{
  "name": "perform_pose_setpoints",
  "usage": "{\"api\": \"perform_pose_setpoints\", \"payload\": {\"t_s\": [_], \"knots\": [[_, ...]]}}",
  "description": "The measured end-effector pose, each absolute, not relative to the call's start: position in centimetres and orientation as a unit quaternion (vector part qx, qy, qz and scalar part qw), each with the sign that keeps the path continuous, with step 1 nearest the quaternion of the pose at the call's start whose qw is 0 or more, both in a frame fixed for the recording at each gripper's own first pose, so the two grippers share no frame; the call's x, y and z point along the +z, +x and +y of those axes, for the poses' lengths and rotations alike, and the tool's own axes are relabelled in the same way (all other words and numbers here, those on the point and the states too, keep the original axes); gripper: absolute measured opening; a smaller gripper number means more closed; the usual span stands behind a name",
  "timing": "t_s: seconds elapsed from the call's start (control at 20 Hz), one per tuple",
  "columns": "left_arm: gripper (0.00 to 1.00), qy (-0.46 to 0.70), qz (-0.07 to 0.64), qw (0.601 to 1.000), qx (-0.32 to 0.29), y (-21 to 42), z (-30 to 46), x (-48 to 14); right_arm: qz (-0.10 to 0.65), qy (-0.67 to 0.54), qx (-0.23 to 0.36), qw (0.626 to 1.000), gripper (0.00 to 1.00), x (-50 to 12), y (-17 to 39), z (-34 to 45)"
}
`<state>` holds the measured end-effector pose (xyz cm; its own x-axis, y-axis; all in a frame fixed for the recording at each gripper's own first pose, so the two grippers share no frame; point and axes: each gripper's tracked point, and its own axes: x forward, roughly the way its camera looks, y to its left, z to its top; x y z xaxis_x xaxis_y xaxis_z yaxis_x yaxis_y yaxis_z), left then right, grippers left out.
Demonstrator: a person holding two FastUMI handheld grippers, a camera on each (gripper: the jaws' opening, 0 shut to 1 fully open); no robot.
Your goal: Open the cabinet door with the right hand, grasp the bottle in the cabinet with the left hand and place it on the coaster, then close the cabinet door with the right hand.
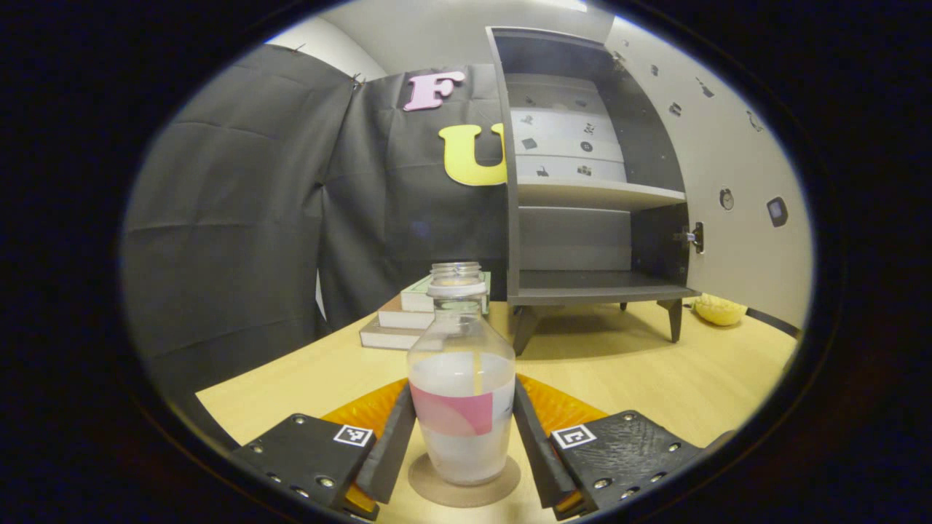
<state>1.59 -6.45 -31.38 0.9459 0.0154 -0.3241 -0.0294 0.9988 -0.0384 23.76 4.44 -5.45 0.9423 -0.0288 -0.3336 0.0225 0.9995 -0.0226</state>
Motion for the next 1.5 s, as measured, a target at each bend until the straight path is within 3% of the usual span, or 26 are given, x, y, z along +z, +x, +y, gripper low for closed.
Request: {"api": "perform_pose_setpoints", "payload": {"t_s": [0.35, 0.8, 1.5], "knots": [[0.71, 0.004, 0.168, 0.986, 0.022, 0.8, -6.9, -31.2, 0.175, -0.012, -0.009, 0.984, 0.98, -6.1, 24.1, 4.3], [0.8, 0.032, 0.151, 0.987, 0.037, 1.4, -6.5, -26.5, 0.165, 0.004, 0.002, 0.986, 0.98, -6.0, 24.3, 3.9], [0.77, 0.056, 0.078, 0.994, 0.06, -0.3, -5.2, -3.3, 0.113, 0.044, 0.06, 0.991, 0.98, -0.2, 25.2, 5.4]]}}
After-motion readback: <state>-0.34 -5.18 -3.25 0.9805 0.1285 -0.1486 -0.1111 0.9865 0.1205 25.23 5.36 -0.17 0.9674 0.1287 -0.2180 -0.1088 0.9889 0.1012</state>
